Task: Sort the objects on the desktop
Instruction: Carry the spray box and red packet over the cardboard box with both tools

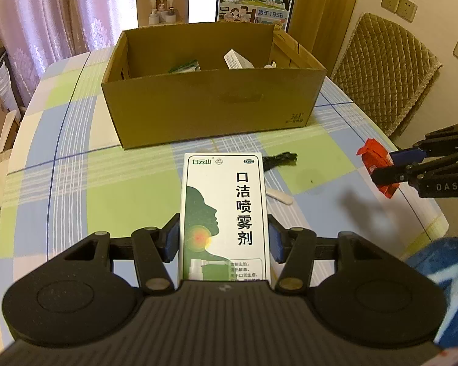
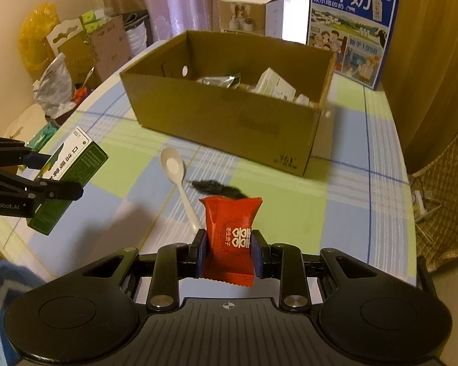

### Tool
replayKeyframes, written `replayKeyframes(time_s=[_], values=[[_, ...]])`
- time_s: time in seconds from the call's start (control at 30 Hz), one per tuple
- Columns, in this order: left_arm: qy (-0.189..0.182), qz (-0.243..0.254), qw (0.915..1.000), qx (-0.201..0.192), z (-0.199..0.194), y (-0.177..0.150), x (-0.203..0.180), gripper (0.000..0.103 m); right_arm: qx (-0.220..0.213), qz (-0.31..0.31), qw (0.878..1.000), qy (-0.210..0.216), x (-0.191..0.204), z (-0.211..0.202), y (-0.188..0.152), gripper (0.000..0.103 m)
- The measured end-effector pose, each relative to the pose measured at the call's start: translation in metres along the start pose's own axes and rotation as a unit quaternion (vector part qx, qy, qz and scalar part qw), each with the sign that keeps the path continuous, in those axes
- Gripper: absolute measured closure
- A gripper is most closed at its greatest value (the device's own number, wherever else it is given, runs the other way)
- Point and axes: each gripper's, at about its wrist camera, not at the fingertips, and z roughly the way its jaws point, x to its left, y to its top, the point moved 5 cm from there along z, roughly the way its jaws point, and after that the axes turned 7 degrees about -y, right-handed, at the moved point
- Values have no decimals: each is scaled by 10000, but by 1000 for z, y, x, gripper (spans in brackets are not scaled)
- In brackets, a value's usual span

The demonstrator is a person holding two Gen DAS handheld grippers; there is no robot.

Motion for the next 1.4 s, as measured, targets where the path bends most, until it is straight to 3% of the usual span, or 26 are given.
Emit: replayKeyframes(time_s=[0.83,1.4], values=[[55,483,9980,-400,26,131,30,52,-603,-258,9978,13,-13,31,142,76],[64,544,9974,-478,48,173,53,52,-623,-241,9978,19,-10,66,178,76]])
